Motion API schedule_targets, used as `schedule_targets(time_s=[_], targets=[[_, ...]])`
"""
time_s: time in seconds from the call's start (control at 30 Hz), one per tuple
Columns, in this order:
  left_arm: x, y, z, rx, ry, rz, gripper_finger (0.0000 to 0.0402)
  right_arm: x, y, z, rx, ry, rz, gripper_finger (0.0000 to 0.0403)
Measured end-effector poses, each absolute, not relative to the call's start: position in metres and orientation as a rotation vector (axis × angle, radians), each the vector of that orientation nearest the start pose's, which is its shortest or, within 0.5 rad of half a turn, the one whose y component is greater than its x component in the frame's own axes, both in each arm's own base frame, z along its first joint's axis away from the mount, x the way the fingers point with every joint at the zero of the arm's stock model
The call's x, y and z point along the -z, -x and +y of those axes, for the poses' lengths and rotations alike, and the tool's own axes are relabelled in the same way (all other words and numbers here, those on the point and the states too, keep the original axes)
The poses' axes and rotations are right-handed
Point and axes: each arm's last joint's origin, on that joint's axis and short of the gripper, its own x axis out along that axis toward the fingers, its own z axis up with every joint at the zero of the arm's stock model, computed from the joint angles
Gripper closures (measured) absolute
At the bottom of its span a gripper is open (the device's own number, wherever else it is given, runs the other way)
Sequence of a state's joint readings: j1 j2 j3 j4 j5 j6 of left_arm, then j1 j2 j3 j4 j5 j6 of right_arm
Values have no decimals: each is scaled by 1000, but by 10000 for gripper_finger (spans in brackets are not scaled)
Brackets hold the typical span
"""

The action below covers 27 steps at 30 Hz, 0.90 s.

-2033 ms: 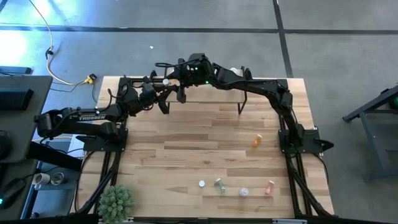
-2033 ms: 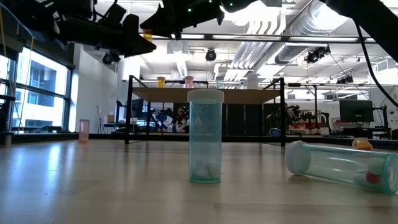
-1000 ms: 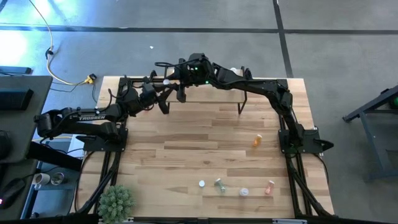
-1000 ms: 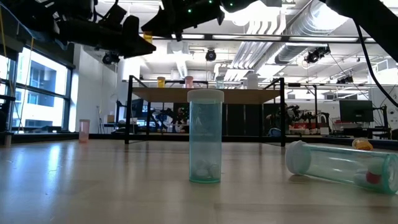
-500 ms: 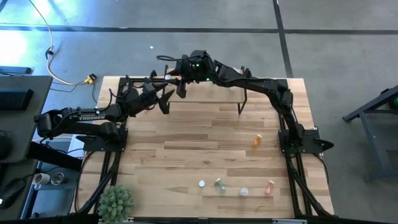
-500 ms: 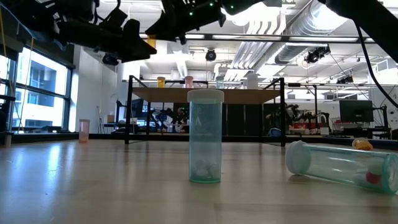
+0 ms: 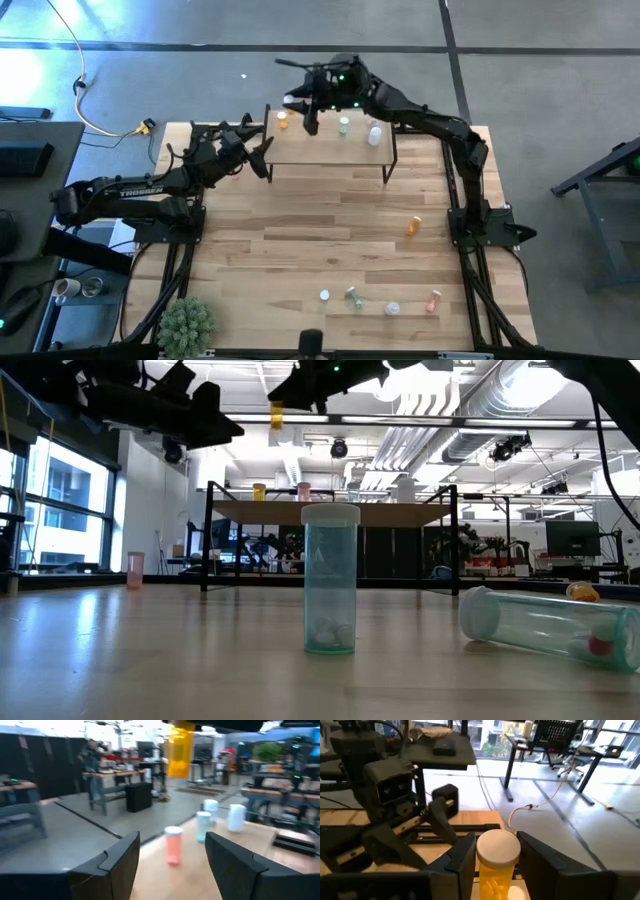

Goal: Pick and place medicine bottles onto shelf by color
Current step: Put the bottom orange pill bottle on the shelf aligned with the orange pill bottle

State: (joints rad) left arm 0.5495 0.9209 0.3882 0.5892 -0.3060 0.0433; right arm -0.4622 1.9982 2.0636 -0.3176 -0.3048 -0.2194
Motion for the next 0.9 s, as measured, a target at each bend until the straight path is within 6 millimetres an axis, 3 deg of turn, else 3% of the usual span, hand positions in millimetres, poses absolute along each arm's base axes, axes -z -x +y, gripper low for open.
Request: schedule_targets(time_s=[0.13, 0.27, 0.43, 0.67, 0.9], targets=[[-252, -156, 107, -896, -60, -47, 188, -392, -410, -213, 64, 75, 260, 275], [-254, -150, 104, -917, -58, -35, 187, -364, -413, -222, 17, 3, 277, 275], [-257, -145, 102, -946, -57, -38, 187, -332, -425, -212, -8, 1, 239, 275], [-258, -144, 101, -947, -58, -46, 188, -292, -435, -195, 85, 53, 125, 275], [-258, -144, 101, -952, -57, -46, 188, -284, -437, -188, 178, 82, 96, 275]])
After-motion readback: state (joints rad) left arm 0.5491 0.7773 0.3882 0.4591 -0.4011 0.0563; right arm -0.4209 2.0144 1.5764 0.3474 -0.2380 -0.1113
